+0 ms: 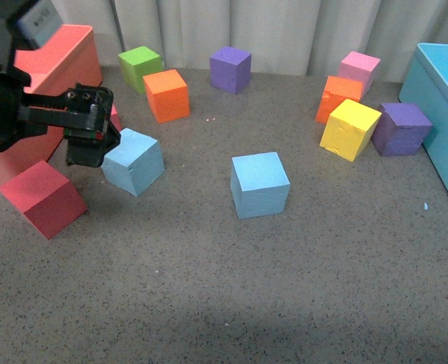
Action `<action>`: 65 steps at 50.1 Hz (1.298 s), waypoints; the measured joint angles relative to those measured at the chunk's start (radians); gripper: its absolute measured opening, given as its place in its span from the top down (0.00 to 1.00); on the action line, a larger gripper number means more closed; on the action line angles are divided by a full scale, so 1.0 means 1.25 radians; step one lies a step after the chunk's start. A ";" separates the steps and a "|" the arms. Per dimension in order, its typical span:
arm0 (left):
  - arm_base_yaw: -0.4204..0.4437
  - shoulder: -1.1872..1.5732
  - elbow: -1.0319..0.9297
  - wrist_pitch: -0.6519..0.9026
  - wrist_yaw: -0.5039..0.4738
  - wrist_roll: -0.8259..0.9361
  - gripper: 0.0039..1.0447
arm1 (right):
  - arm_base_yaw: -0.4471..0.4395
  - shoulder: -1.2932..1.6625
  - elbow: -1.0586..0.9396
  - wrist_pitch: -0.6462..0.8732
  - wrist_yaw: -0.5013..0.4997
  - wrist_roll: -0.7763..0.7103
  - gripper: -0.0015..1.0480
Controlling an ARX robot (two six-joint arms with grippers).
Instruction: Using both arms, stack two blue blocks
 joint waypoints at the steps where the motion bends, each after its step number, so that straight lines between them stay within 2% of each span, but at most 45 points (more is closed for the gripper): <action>1: 0.001 0.008 0.007 -0.003 0.002 0.008 0.06 | 0.000 0.000 0.000 0.000 0.000 0.000 0.09; 11: 0.014 0.114 0.128 -0.063 0.021 0.107 0.06 | 0.000 0.000 0.000 0.000 0.000 0.000 0.09; 18: 0.014 0.162 0.183 -0.102 0.041 0.123 0.06 | 0.000 0.000 0.000 0.000 0.000 0.000 0.09; 35: 0.016 0.256 0.284 -0.154 0.073 0.128 0.06 | 0.000 0.000 0.000 0.000 0.000 0.000 0.09; 65: 0.018 0.396 0.410 -0.222 0.055 0.098 0.06 | 0.000 0.000 0.000 0.000 0.000 0.000 0.09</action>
